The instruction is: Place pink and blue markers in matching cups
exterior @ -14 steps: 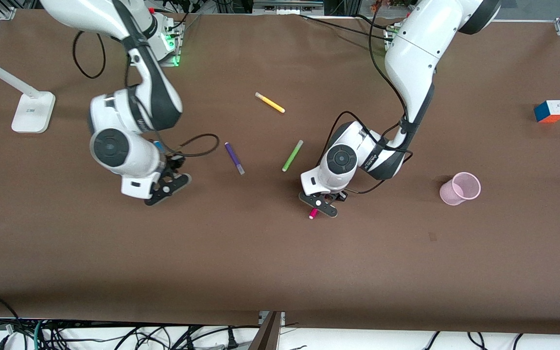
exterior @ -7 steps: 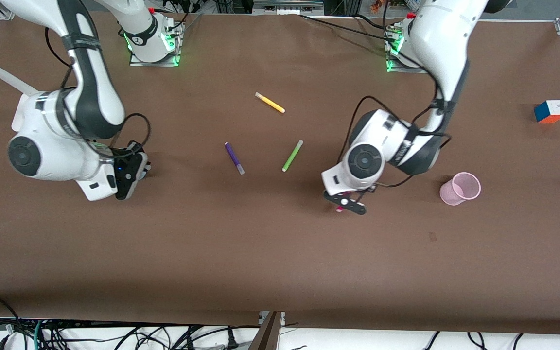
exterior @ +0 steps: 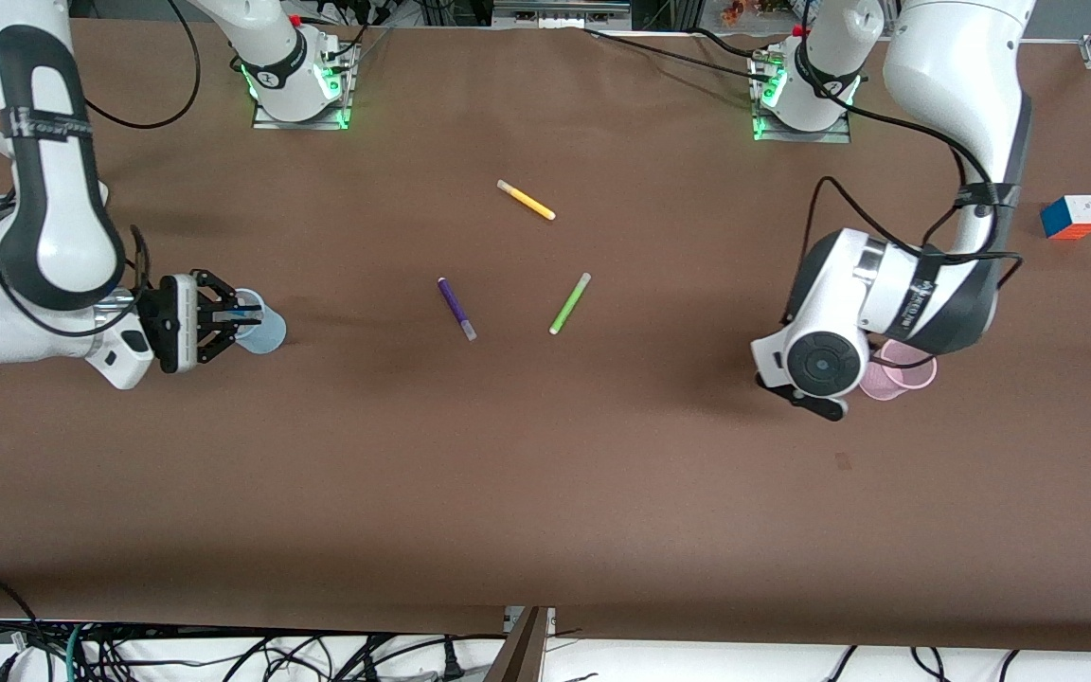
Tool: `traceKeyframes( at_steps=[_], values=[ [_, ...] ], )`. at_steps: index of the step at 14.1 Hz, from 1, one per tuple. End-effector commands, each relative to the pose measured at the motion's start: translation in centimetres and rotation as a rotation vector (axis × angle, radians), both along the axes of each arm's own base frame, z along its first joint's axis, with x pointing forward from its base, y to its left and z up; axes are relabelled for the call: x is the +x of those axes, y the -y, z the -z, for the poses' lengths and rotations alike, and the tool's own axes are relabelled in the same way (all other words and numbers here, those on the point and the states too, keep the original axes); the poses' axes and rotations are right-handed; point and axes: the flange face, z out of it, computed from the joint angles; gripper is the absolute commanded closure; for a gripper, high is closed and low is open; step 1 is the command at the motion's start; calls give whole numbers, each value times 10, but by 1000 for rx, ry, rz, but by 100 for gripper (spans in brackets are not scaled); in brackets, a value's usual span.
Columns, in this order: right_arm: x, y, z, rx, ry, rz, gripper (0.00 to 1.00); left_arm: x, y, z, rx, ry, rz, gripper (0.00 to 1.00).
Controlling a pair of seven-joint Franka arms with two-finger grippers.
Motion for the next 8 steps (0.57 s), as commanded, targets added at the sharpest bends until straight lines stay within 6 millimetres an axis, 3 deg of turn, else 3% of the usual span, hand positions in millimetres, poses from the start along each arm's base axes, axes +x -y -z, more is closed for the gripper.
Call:
traceKeyframes(
  at_steps=[1,6,8],
  values=[
    [-6,4,8,103,28,-41,100,-7,-21,-17,109,-89,26,99],
    [-13,26,26,263,74,-83,100,10,-108,-24,98,-205,132,97],
    [-14,37,27,263,71,-67,94,15,-111,-12,70,-204,179,97]
  ],
)
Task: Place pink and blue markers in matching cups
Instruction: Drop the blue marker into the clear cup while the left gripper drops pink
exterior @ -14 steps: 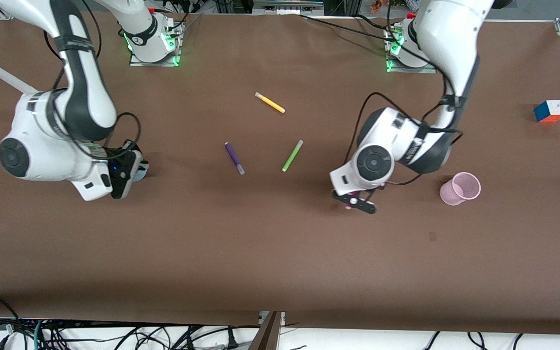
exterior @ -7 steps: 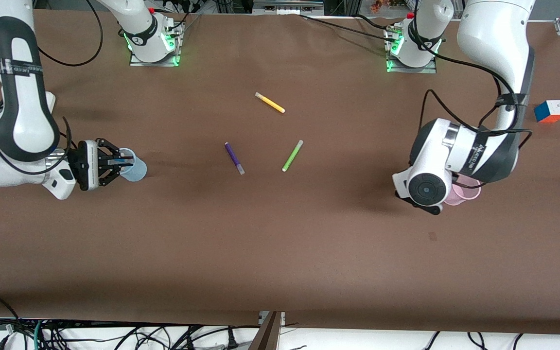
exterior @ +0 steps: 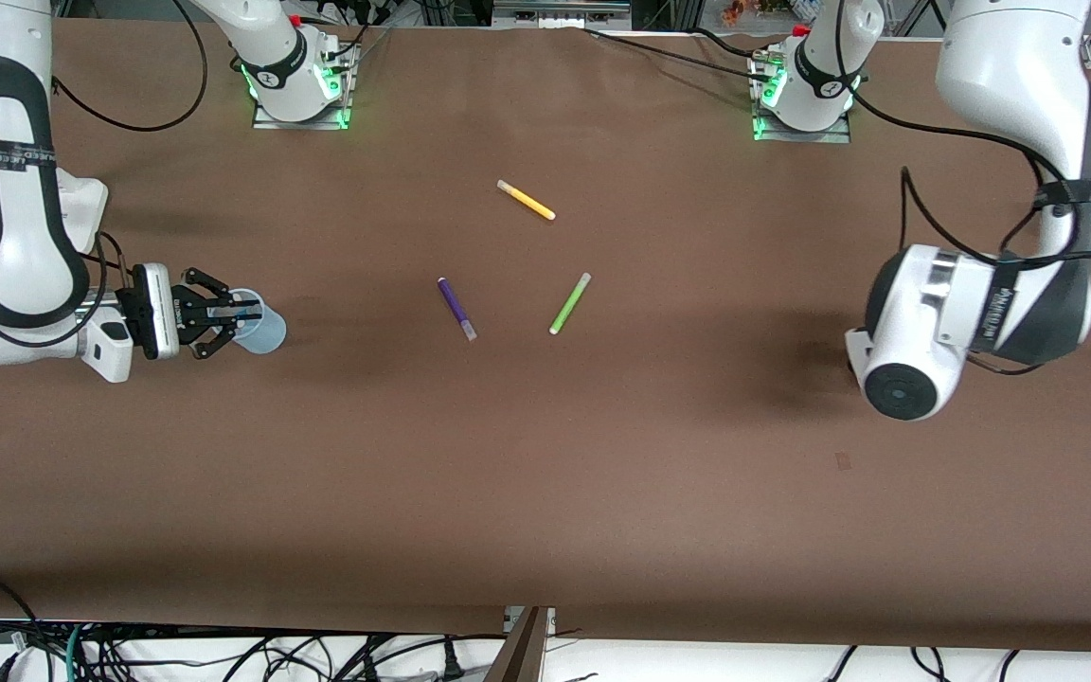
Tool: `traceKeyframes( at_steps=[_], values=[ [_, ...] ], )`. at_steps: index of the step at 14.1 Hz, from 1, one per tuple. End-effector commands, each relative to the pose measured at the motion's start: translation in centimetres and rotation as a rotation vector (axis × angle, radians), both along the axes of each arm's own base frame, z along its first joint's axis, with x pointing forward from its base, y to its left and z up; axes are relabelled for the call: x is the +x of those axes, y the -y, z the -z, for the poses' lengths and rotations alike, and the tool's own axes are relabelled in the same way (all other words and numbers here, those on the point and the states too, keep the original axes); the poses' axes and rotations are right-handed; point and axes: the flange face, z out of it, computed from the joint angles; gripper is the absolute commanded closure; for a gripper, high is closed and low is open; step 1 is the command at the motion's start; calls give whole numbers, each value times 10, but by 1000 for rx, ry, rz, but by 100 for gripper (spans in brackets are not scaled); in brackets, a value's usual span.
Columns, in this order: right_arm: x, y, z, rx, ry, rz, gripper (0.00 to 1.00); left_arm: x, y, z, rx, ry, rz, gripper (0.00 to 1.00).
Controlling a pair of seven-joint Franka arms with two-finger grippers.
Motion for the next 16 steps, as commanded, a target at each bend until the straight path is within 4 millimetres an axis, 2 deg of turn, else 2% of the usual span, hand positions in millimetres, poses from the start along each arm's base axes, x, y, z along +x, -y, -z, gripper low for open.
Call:
traceKeyframes(
  at_steps=[1,2,4,5,6,9,11,12,14,15,16],
  values=[
    [-5,11,0,58,1,19,12,8,-8,9,-22,-18,51,97],
    [-5,12,-1,52,-14,35,0,9,-13,18,-30,-22,48,96],
    [-2,15,-9,11,-79,116,0,14,-11,31,-45,-1,69,95],
    [3,14,-18,-26,-113,165,0,14,-20,38,-51,-6,57,95],
    [10,13,-30,-68,-152,226,0,14,-28,41,-61,-6,41,95],
    [29,2,-73,-279,-305,419,0,11,-29,45,-65,-15,37,94],
    [43,-2,-112,-463,-371,583,0,11,-29,51,-68,-23,34,88],
    [46,-7,-125,-528,-430,674,0,11,-29,54,-65,-11,23,79],
    [47,-24,-137,-628,-530,809,0,11,-25,54,-52,17,-7,14],
    [46,-34,-137,-704,-538,848,0,11,-24,53,-57,13,-3,0],
    [45,-39,-138,-769,-546,895,0,11,-22,52,-56,14,-5,0]
  ],
)
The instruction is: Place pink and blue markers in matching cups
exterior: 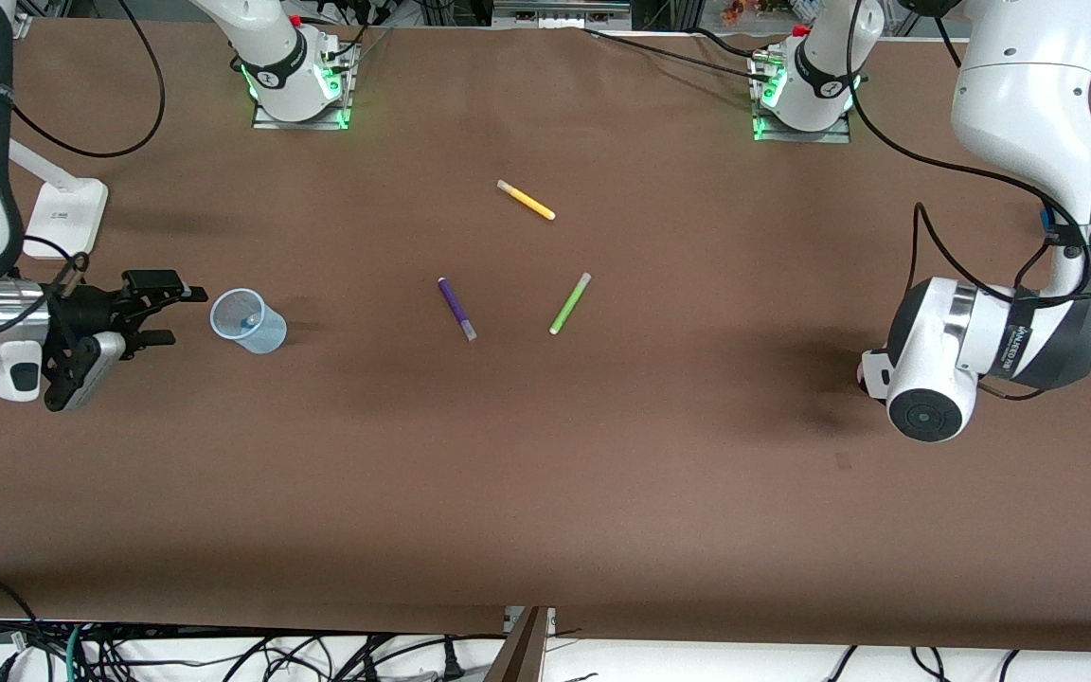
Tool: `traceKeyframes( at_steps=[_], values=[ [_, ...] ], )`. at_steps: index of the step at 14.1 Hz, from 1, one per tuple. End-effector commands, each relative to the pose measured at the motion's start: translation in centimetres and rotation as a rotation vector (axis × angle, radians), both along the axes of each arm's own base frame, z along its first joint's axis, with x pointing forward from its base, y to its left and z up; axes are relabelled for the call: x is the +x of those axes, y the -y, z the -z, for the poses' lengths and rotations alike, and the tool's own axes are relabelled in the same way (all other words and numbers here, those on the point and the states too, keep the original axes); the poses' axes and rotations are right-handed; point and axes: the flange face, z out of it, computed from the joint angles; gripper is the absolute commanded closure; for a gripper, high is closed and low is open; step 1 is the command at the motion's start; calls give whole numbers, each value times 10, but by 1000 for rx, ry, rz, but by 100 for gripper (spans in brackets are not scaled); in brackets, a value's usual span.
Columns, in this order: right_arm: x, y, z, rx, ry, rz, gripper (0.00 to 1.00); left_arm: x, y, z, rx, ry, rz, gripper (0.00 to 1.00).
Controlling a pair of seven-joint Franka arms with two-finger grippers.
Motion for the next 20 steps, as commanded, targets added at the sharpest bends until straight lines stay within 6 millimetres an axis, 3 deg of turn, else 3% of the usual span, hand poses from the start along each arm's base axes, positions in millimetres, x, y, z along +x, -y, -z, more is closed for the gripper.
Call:
traceKeyframes(
  at_steps=[1,3,4,6,8,10,14,17,20],
  values=[
    [-1,-20,-4,-172,-77,113,0,0,4,-6,-6,19,-15,0],
    [-9,-41,-26,-332,-83,206,0,3,4,-19,-31,42,-30,0],
    [-15,-56,-32,-393,-94,259,0,3,7,-34,-53,65,-43,0],
    [-41,-49,-61,-438,-92,350,0,3,11,-71,-99,122,-77,0],
    [-64,-40,-84,-520,-42,328,0,-1,17,-112,-191,188,-135,0],
    [-80,-50,-114,-619,62,280,0,-6,14,-150,-271,261,-223,0],
    [-107,-26,-179,-588,171,358,0,-19,20,-244,-427,426,-309,0],
    [-113,-8,-191,-560,176,405,0,-36,22,-293,-450,519,-304,0],
    [-125,10,-197,-549,114,466,0,-69,31,-325,-519,615,-323,0]
  ],
)
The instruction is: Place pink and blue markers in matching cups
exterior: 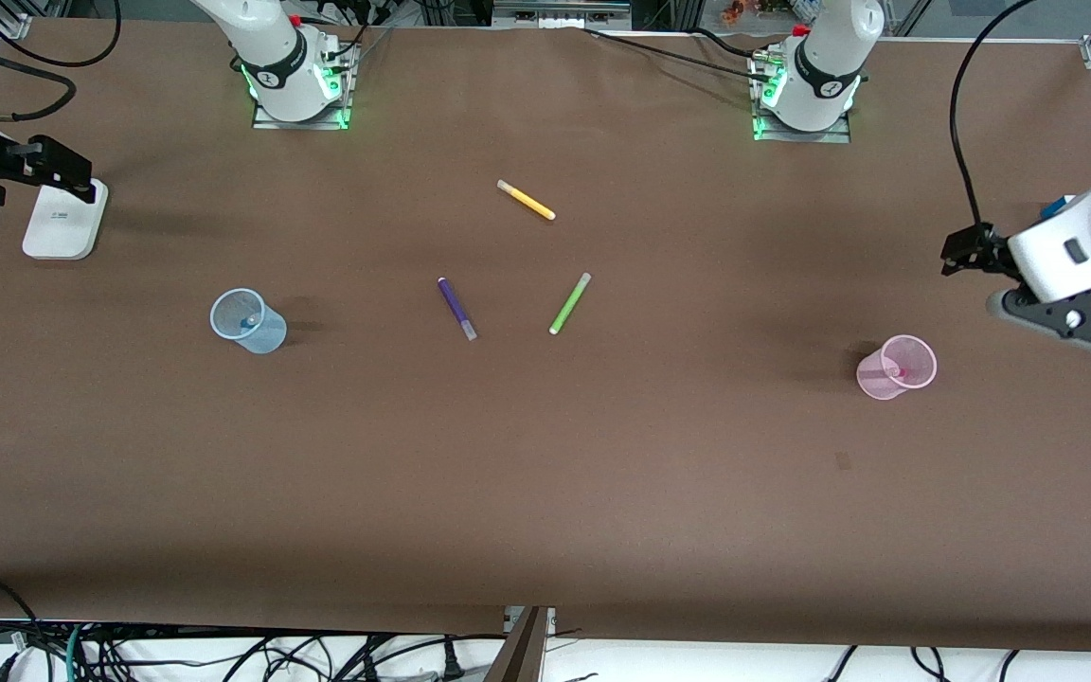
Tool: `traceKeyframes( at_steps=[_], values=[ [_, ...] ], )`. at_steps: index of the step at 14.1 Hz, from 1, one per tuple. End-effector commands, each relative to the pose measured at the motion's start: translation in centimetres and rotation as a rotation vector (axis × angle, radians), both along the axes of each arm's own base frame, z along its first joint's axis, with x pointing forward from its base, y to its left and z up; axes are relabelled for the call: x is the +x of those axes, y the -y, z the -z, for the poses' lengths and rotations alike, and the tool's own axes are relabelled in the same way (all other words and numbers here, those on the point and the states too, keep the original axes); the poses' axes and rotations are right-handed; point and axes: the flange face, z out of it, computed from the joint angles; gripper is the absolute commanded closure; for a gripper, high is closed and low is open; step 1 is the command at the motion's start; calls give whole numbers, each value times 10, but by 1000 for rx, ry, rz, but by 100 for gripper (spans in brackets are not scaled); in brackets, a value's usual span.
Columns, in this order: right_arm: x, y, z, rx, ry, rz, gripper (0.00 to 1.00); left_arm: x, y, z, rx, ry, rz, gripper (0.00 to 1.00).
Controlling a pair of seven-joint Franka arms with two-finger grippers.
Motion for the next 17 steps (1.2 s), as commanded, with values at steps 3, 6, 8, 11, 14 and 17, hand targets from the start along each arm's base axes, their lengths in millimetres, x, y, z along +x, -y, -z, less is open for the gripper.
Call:
traceKeyframes(
  at_steps=[3,6,8,11,14,17],
  values=[
    [-11,4,2,63,-30,162,0,-55,4,-30,-104,118,-121,0],
    [-4,4,-2,65,-23,152,0,-75,22,-15,-1,149,-225,0],
    [0,4,-1,64,-34,150,0,-77,18,-15,4,158,-325,0],
    [0,7,-2,65,-31,137,0,-74,16,-10,5,142,-329,0],
    [0,8,-2,66,-30,120,0,-71,8,-3,2,113,-348,0],
    [1,7,-3,67,-26,118,0,-70,7,-3,1,111,-345,0]
  ],
)
